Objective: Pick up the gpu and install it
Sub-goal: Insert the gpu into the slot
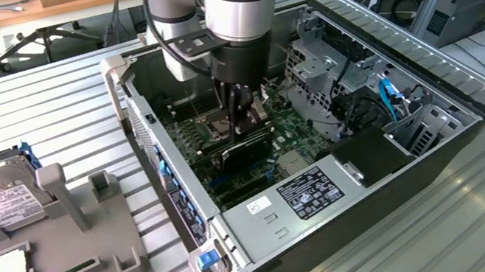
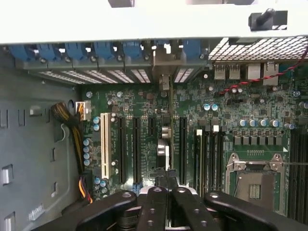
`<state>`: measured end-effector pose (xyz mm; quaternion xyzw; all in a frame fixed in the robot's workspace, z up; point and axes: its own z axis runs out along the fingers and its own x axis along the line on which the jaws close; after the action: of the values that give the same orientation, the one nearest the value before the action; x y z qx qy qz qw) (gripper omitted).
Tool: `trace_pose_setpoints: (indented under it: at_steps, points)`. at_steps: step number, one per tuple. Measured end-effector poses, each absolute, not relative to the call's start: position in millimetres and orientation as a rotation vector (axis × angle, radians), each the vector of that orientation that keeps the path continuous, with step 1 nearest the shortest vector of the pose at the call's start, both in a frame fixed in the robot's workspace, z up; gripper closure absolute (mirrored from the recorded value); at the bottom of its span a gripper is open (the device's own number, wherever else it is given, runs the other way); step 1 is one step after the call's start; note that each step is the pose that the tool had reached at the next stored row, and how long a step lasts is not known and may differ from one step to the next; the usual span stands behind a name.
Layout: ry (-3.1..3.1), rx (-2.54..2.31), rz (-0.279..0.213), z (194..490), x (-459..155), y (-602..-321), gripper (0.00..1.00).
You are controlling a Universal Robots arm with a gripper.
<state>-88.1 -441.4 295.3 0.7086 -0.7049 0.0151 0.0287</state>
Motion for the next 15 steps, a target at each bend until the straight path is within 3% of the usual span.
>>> trace_pose_setpoints:
  at_steps: [15]
  points:
    - [-2.125, 2.215, 0.024, 295.4, -55.2, -441.3, 0.89]
